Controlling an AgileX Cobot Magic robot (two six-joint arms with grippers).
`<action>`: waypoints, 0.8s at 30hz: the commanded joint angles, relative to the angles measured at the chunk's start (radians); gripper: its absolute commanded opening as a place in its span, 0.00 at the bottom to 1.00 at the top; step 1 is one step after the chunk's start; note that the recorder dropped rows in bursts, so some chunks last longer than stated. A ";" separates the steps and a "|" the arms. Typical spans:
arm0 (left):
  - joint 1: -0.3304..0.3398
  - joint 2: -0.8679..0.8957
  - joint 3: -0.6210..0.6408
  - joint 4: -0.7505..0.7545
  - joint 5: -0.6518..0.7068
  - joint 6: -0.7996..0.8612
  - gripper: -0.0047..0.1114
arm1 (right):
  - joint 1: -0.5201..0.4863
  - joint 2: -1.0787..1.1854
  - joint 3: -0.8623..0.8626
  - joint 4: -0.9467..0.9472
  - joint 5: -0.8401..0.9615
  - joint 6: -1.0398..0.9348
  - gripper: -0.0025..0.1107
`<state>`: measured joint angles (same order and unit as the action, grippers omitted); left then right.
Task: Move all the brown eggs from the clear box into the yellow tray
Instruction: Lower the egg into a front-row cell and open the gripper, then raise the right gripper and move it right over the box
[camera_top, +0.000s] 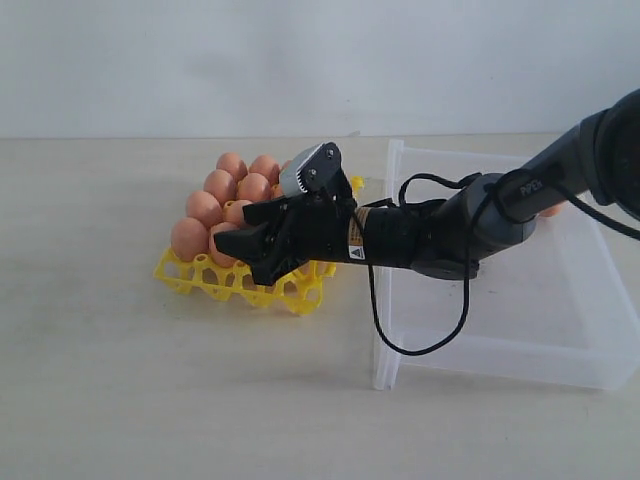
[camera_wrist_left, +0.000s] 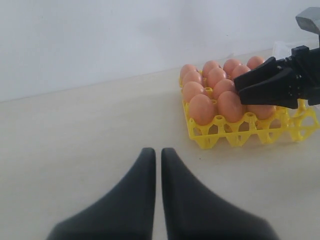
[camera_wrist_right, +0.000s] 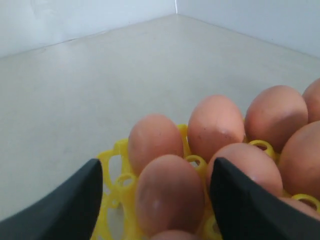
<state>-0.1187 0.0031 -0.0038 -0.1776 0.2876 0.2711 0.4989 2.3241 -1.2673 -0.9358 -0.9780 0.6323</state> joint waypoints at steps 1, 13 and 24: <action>-0.006 -0.003 0.004 0.002 -0.004 0.000 0.07 | -0.001 -0.002 -0.001 -0.003 0.009 0.027 0.53; -0.006 -0.003 0.004 0.002 -0.004 0.000 0.07 | -0.001 -0.181 -0.001 -0.202 0.153 0.222 0.27; -0.006 -0.003 0.004 0.002 -0.004 0.000 0.07 | -0.001 -0.454 -0.001 -0.809 0.674 0.795 0.02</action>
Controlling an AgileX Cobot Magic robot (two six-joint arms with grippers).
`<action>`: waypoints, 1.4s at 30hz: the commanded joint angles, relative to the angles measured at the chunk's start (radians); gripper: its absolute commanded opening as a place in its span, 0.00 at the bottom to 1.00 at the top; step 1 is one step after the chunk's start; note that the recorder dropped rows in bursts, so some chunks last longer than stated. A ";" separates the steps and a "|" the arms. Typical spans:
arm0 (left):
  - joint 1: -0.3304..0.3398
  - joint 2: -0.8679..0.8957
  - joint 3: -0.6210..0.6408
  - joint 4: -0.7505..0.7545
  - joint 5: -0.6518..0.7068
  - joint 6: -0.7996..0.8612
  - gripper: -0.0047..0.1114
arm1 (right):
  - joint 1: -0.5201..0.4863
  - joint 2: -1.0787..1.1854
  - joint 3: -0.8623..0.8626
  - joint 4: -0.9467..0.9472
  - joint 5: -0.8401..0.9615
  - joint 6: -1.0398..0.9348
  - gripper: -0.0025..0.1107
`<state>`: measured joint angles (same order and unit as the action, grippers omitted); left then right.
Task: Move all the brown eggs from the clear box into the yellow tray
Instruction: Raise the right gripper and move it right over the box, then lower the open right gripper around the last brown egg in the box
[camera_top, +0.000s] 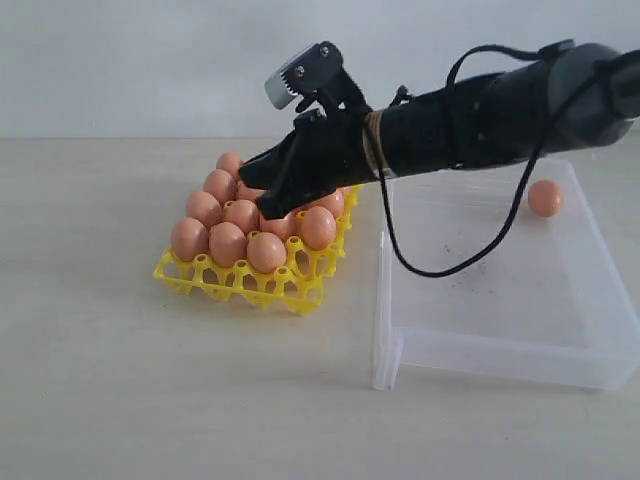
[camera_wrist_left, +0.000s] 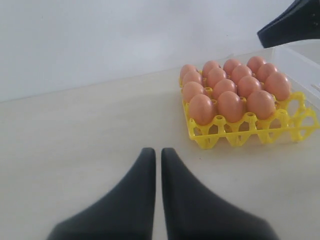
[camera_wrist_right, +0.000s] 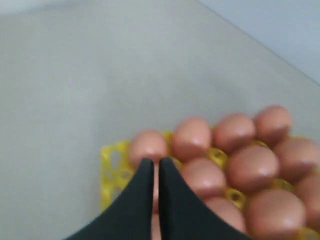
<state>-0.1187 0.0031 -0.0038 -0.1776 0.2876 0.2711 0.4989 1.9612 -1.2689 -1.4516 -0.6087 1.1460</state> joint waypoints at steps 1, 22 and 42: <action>-0.006 -0.003 0.004 0.002 -0.004 0.000 0.07 | -0.006 -0.106 0.013 -0.293 0.406 0.324 0.02; -0.006 -0.003 0.004 0.002 -0.004 0.000 0.07 | -0.462 -0.179 -0.060 1.308 1.213 -1.169 0.02; -0.006 -0.003 0.004 0.002 -0.004 0.000 0.07 | -0.468 0.186 -0.428 1.444 1.446 -1.257 0.54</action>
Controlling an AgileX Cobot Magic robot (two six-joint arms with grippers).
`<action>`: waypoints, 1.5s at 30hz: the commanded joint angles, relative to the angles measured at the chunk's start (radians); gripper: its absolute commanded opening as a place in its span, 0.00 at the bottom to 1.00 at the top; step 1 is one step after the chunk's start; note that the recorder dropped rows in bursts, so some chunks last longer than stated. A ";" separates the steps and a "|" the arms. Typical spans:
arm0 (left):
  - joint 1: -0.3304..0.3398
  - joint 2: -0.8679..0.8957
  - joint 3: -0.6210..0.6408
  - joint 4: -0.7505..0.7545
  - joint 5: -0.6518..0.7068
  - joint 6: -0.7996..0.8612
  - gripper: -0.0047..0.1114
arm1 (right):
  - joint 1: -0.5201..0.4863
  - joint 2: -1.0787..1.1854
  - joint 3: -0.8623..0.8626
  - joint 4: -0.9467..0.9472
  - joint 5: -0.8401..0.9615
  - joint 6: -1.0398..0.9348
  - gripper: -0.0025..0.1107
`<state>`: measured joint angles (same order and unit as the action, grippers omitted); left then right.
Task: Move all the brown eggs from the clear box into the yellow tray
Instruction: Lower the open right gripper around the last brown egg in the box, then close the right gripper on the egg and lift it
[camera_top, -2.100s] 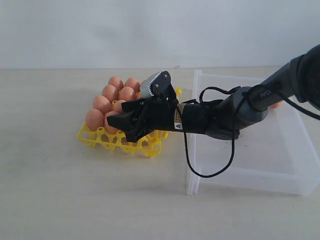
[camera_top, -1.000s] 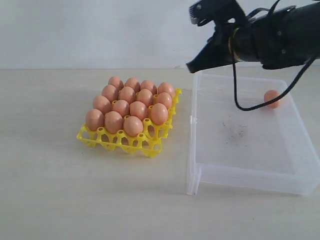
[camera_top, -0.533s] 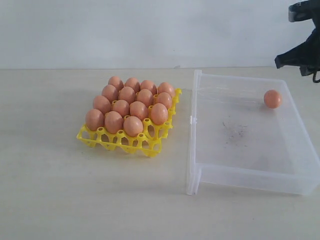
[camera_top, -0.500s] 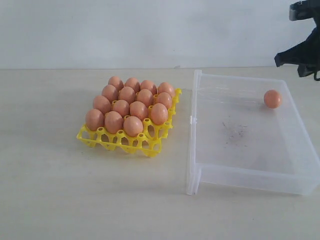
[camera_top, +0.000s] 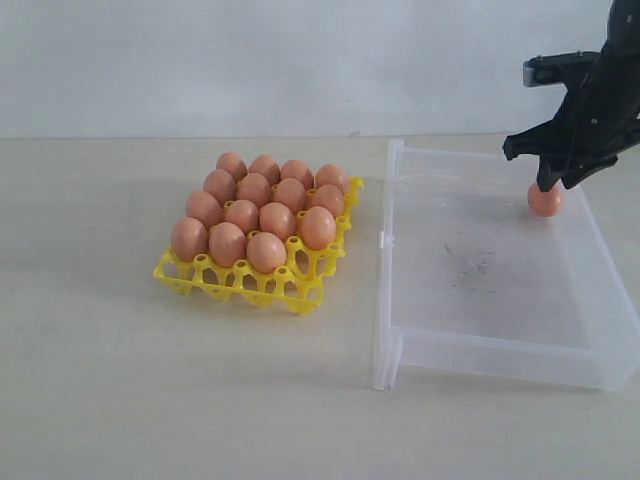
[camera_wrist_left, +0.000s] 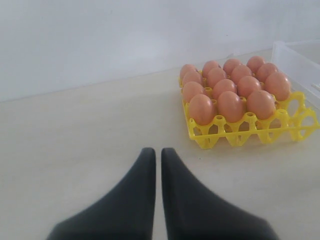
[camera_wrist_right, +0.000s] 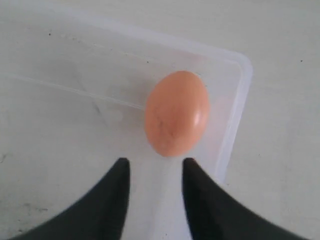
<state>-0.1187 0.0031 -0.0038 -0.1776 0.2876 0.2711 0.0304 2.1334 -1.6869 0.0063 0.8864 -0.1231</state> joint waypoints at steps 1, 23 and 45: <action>-0.006 -0.003 0.004 0.002 -0.004 0.000 0.07 | 0.001 0.024 -0.010 -0.014 -0.075 0.044 0.58; -0.006 -0.003 0.004 0.002 -0.004 0.000 0.07 | 0.109 0.142 -0.061 -0.146 -0.187 0.064 0.48; -0.006 -0.003 0.004 0.002 -0.004 0.000 0.07 | 0.109 0.201 -0.127 -0.091 -0.101 0.046 0.02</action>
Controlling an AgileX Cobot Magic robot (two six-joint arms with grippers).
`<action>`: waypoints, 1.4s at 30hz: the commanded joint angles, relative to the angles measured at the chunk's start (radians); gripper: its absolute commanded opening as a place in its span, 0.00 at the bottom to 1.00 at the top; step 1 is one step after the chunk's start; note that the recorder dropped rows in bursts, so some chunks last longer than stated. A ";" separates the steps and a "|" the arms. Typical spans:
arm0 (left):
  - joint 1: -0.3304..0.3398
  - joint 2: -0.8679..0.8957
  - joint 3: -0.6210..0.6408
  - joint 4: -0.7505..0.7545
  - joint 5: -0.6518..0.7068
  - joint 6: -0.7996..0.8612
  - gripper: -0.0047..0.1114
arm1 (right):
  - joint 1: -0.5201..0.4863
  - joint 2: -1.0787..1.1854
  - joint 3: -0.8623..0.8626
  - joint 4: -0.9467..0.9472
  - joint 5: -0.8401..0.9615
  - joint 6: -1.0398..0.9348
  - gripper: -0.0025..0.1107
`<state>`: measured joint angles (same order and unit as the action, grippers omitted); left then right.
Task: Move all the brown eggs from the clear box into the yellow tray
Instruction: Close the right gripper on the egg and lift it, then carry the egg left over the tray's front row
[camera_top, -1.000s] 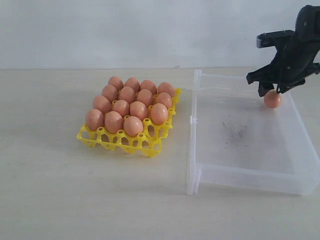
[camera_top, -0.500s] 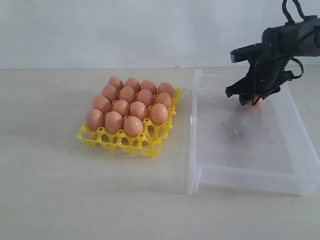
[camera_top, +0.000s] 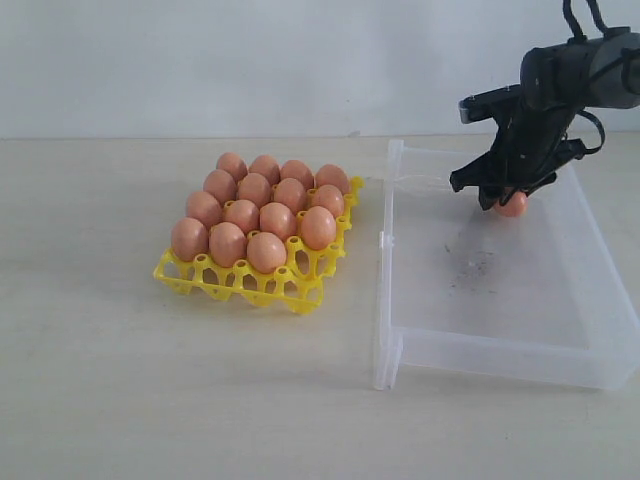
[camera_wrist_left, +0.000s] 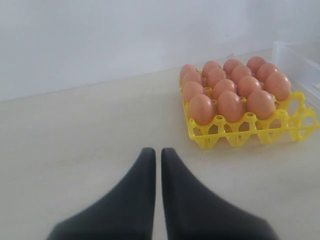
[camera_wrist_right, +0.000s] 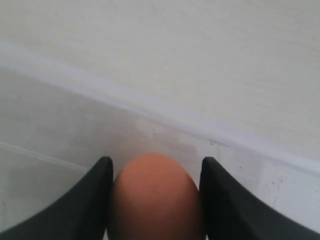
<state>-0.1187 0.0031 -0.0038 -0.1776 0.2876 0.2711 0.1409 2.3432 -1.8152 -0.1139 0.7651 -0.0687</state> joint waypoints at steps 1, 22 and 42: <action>-0.006 -0.003 0.004 0.002 -0.004 0.000 0.07 | -0.002 -0.016 0.001 0.044 0.012 -0.008 0.02; -0.006 -0.003 0.004 0.002 -0.004 0.000 0.07 | -0.002 -0.410 0.522 0.775 -0.608 -0.620 0.02; -0.006 -0.003 0.004 0.002 -0.004 0.000 0.07 | 0.227 -0.628 0.584 1.068 -0.663 -1.013 0.02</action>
<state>-0.1187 0.0031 -0.0038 -0.1776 0.2876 0.2711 0.3312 1.7474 -1.2340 0.9503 0.1091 -1.0624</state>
